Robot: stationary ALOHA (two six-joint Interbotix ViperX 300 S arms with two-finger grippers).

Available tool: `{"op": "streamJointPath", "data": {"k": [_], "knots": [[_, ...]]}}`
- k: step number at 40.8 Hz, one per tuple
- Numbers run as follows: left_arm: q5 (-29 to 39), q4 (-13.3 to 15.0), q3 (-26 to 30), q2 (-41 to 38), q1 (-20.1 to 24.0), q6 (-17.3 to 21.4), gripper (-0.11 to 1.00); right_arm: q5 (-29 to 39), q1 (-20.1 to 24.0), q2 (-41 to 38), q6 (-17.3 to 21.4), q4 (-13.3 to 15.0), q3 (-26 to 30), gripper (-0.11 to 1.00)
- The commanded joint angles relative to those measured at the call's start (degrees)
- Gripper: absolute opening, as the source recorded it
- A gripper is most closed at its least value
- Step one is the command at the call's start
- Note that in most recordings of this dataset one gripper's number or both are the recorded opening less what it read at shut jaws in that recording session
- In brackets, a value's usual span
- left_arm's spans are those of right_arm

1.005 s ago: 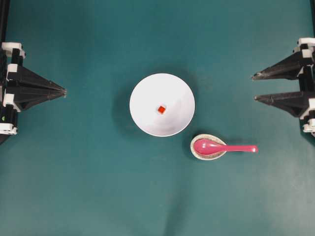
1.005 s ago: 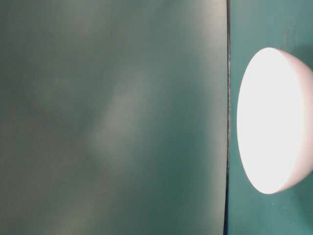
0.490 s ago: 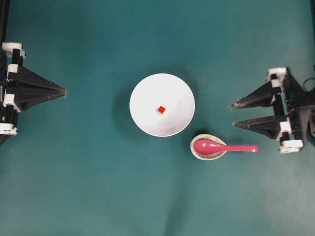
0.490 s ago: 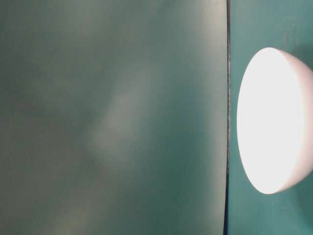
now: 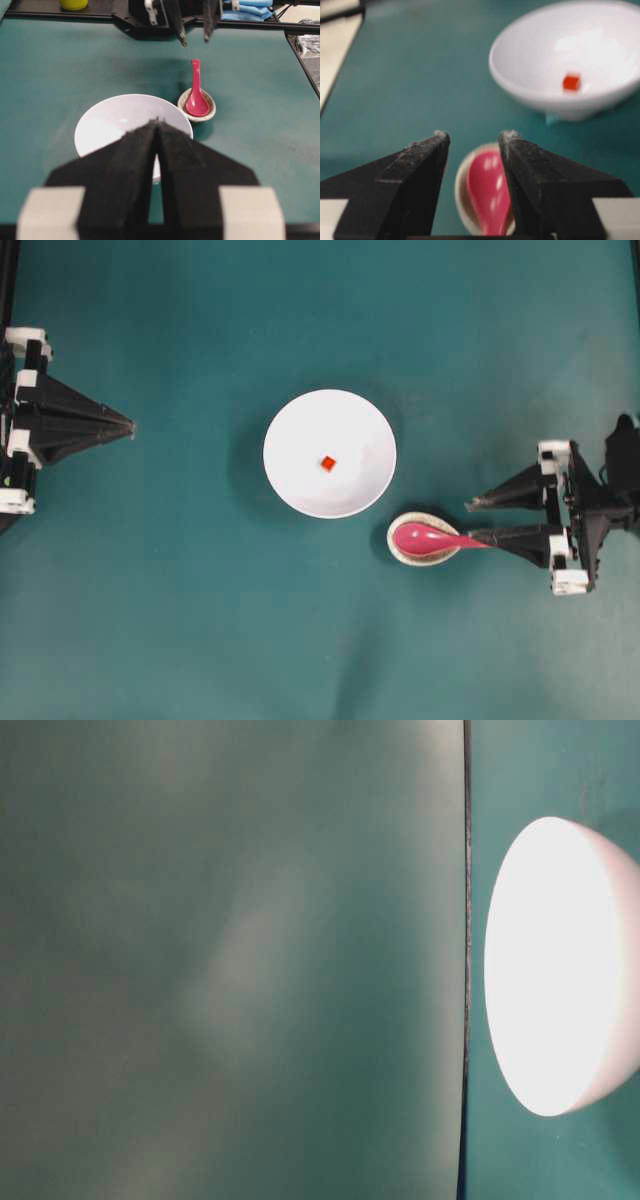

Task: Grip the spoon and scoop the red block from the bowl with right arm.
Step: 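Move the right gripper toward the pink spoon handle, then close the right gripper on the pink spoon handle end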

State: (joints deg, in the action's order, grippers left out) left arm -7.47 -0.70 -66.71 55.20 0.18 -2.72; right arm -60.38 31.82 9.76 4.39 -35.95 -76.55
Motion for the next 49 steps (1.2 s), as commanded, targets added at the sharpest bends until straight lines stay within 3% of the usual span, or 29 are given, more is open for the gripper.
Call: {"op": "streamJointPath", "data": {"k": [1, 9, 15, 36, 49], "knots": [[-0.5, -0.1, 0.7, -0.4, 0.7, 0.0, 0.00, -0.7, 4.0, -2.2, 0.1, -2.9, 0.6, 0.52], [-0.7, -0.1, 0.7, -0.4, 1.6, 0.1, 0.00, -3.4, 9.2, -5.9, 0.1, -7.8, -0.7, 0.52], [-0.7, -0.1, 0.7, -0.4, 2.0, 0.1, 0.00, -3.7, 10.7, -7.6, 0.1, -9.7, -2.0, 0.52], [-0.5, -0.1, 0.7, -0.5, 2.5, 0.1, 0.00, -3.6, 11.0, -16.0, 0.2, -9.7, -2.5, 0.52], [-0.5, -0.1, 0.7, -0.4, 2.6, 0.1, 0.00, -3.7, 11.0, -16.4, 0.2, -9.7, -2.3, 0.52]]}}
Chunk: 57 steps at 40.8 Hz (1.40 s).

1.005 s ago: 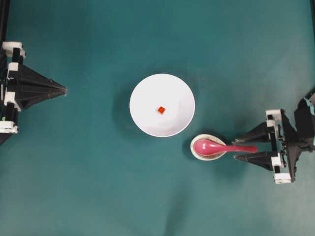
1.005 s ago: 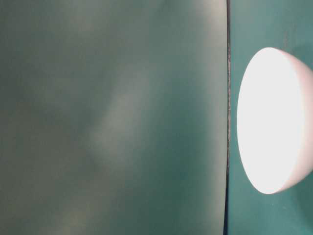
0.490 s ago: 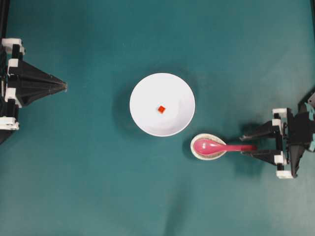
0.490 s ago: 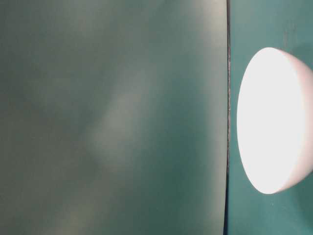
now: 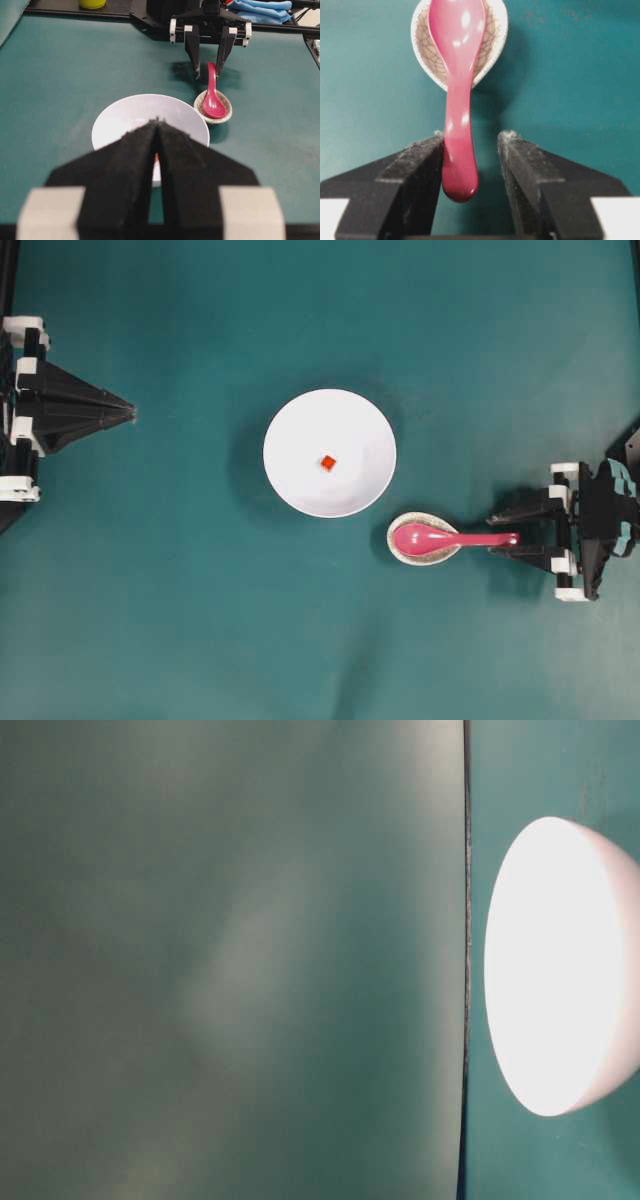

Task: Grip the spoon and scoop the red block from the bowl with right arm.
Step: 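Close the right gripper on the pink spoon handle end, then lift the spoon with the right gripper and carry it over the bowl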

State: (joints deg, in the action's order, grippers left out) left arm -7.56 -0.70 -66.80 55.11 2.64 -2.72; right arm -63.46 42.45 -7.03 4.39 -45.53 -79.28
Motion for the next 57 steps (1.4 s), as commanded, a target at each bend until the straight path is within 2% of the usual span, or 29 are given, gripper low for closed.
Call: {"op": "streamJointPath", "data": {"k": [1, 16, 31, 41, 46, 52, 57], "knots": [[-0.4, -0.1, 0.8, -0.4, 0.2, 0.1, 0.00, -0.6, 0.4, 0.4, 0.2, 0.0, 0.5, 0.52], [-0.4, -0.1, 0.9, -0.4, 0.2, 0.1, 0.00, -0.7, 0.4, 0.4, 0.2, 0.2, 0.8, 0.49], [-0.3, -0.1, 0.8, -0.4, 0.2, 0.1, 0.00, -0.9, 0.4, 0.4, 0.1, 0.4, 1.0, 0.25], [-0.3, -0.1, 0.8, -0.4, 0.2, 0.1, 0.00, -0.8, 0.4, 1.4, 0.1, 0.4, 1.8, 0.25], [-0.3, -0.1, 0.8, -0.4, 0.2, 0.1, 0.00, -0.8, 0.2, 4.5, -0.2, 0.4, 1.8, 0.24], [-0.4, -0.1, 0.9, -0.4, 0.2, 0.1, 0.00, 0.4, -1.1, 10.4, -2.8, 0.4, 1.9, 0.25], [-0.5, -0.1, 1.0, -0.4, 0.2, 0.1, 0.00, 5.9, -3.7, 18.1, -8.4, 0.4, 2.4, 0.24]]}}
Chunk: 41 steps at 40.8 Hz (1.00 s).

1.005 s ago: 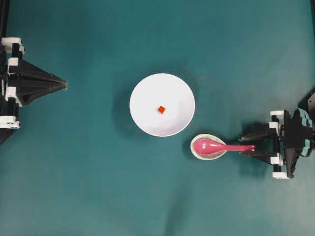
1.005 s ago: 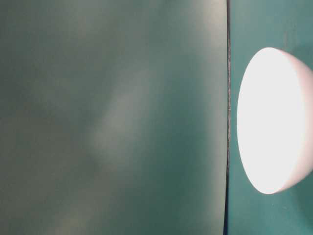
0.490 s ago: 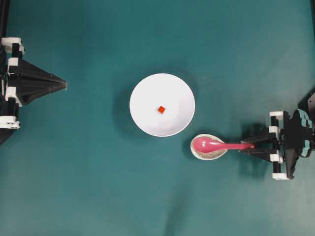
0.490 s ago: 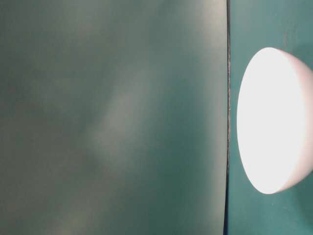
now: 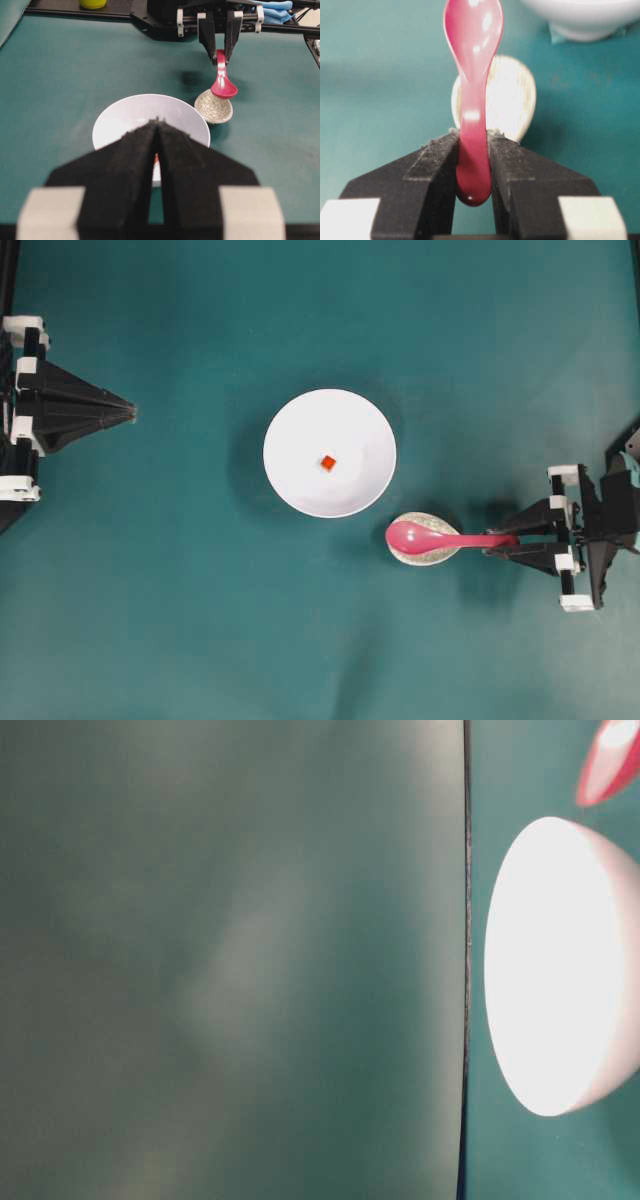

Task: Grip the spoon and scoop the red block from the bowl with right arm.
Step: 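Lift the spoon with the right gripper and carry it over the bowl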

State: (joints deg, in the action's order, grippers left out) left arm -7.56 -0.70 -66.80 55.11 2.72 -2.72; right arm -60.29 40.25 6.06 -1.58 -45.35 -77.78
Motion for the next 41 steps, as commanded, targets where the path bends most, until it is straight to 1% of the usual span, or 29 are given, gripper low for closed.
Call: {"op": "streamJointPath", "data": {"k": [1, 7, 9, 13, 16, 18, 20, 25, 29, 33, 38, 41], "knots": [[-0.6, -0.1, 0.9, -0.4, 0.1, 0.1, 0.00, 4.1, -2.0, 6.2, -3.4, 0.2, 1.1, 0.25], [-0.6, -0.1, 1.1, -0.1, 0.1, 0.1, 0.00, 18.1, -8.3, 16.9, -13.1, 0.2, 2.9, 0.25], [-0.5, -0.2, 1.1, 0.0, 0.1, 0.1, 0.00, 24.6, -11.8, 21.1, -17.3, 0.2, 4.1, 0.25], [-0.6, -0.1, 1.1, 0.1, 0.1, 0.1, 0.00, 35.9, -18.3, 27.3, -24.1, 0.1, 6.9, 0.25], [-0.6, -0.1, 1.1, 0.2, 0.1, 0.1, 0.00, 44.1, -23.4, 30.9, -27.8, 0.1, 9.3, 0.25], [-0.6, -0.1, 1.1, 0.2, 0.1, 0.1, 0.00, 50.6, -28.0, 33.2, -29.9, 0.2, 11.6, 0.25], [-0.6, -0.1, 1.2, 0.2, 0.1, 0.1, 0.00, 55.8, -31.8, 34.7, -30.8, 0.2, 13.7, 0.24], [-0.7, -0.1, 1.4, 0.3, 0.1, 0.1, 0.00, 66.0, -40.4, 35.9, -31.2, 0.6, 18.3, 0.25], [-0.6, -0.1, 1.4, 0.3, 0.1, 0.2, 0.00, 72.3, -45.8, 35.8, -31.2, 2.3, 22.3, 0.24], [-0.5, -0.1, 1.4, 0.3, 0.1, 0.3, 0.00, 76.7, -49.1, 35.0, -31.1, 3.7, 25.8, 0.24], [-0.6, -0.1, 1.4, 0.3, 0.1, 0.3, 0.00, 80.5, -52.0, 32.7, -30.6, 3.9, 30.4, 0.24], [-0.5, -0.1, 1.4, 0.3, 0.1, 0.3, 0.00, 82.3, -52.7, 30.6, -29.1, 3.8, 33.1, 0.24]]}}
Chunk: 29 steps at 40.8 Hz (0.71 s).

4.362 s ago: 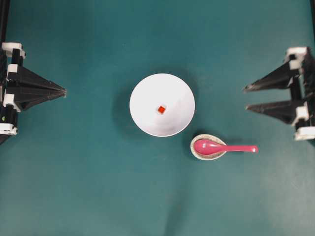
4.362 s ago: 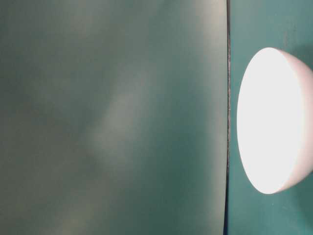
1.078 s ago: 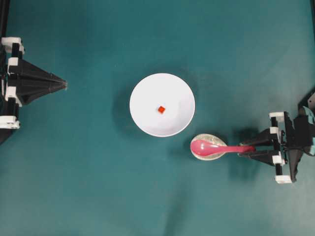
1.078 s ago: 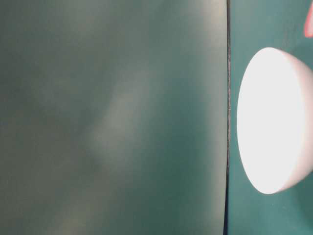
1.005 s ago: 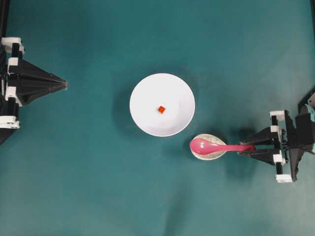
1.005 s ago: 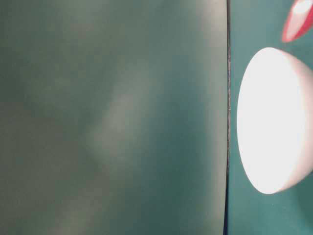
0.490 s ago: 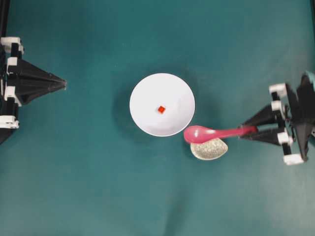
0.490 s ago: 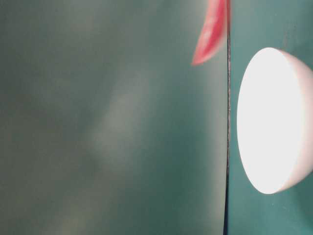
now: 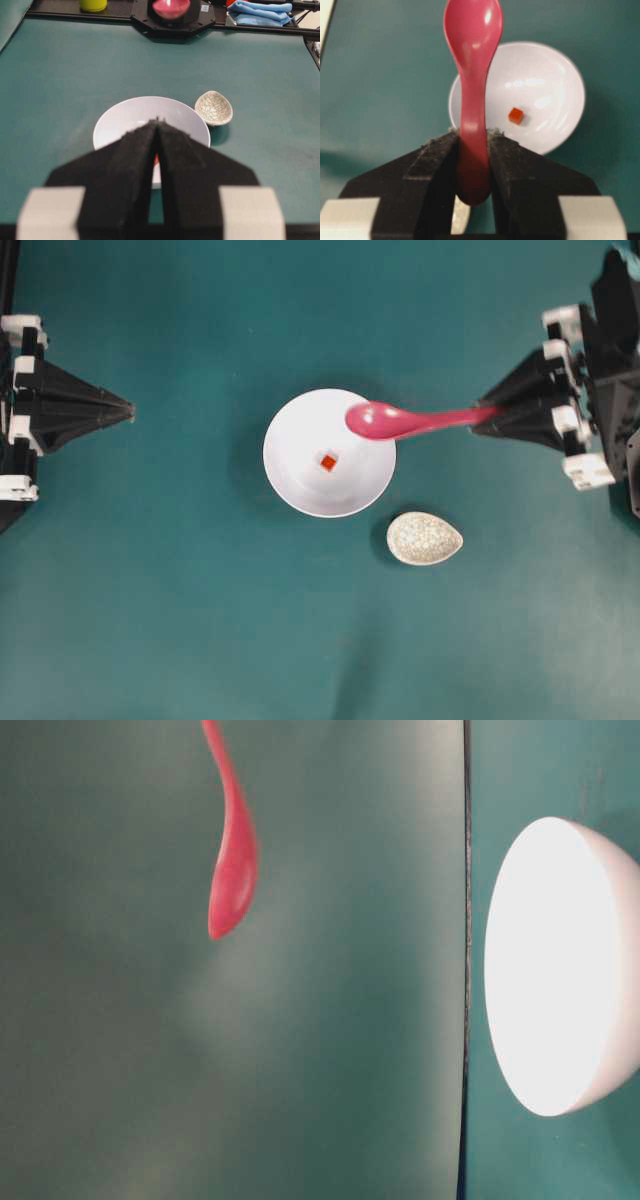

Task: Grip the spoon and scoop the red block from the bowl with right arm.
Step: 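Lift the spoon with the right gripper and carry it over the bowl, then lower the spoon bowl into the white bowl beside the red cube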

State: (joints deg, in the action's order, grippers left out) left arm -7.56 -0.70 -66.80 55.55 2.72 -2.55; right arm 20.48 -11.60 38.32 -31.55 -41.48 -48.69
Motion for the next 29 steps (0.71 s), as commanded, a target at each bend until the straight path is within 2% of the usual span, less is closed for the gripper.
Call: {"op": "streamJointPath", "data": {"k": [1, 6, 8, 13, 15, 18, 21, 23, 29], "knots": [[-0.5, -0.1, 1.4, -0.2, 0.1, 0.1, 0.00, 1.9, -1.0, -2.5, 2.0, -0.1, 5.1, 0.24], [-0.5, -0.1, 1.4, -0.1, 0.1, 0.1, 0.00, 3.3, -1.0, -6.2, 8.4, -0.2, 8.9, 0.24], [-0.5, -0.1, 1.5, -0.1, 0.1, 0.1, 0.00, 4.0, -1.0, -7.8, 12.7, -0.2, 10.5, 0.24], [-0.4, -0.1, 1.5, -0.1, 0.1, 0.1, 0.00, 6.2, -1.0, -11.6, 25.5, -0.2, 14.1, 0.24], [-0.4, -0.1, 1.5, -0.1, 0.1, 0.1, 0.00, 8.0, -1.1, -13.5, 32.2, 0.1, 15.4, 0.24], [-0.4, -0.1, 1.5, -0.1, 0.1, 0.1, 0.00, 11.3, -1.1, -15.9, 38.7, 0.8, 17.0, 0.24], [-0.4, -0.2, 1.5, 0.0, 0.1, 0.1, 0.00, 15.9, -1.1, -18.2, 42.5, 2.9, 18.9, 0.24], [-0.4, -0.1, 1.5, -0.1, 0.1, 0.1, 0.00, 20.0, -1.1, -19.8, 43.6, 5.1, 20.2, 0.24], [-0.4, -0.1, 1.5, -0.1, 0.0, 0.1, 0.00, 31.9, -0.4, -24.1, 44.0, 12.9, 24.3, 0.24]]}}
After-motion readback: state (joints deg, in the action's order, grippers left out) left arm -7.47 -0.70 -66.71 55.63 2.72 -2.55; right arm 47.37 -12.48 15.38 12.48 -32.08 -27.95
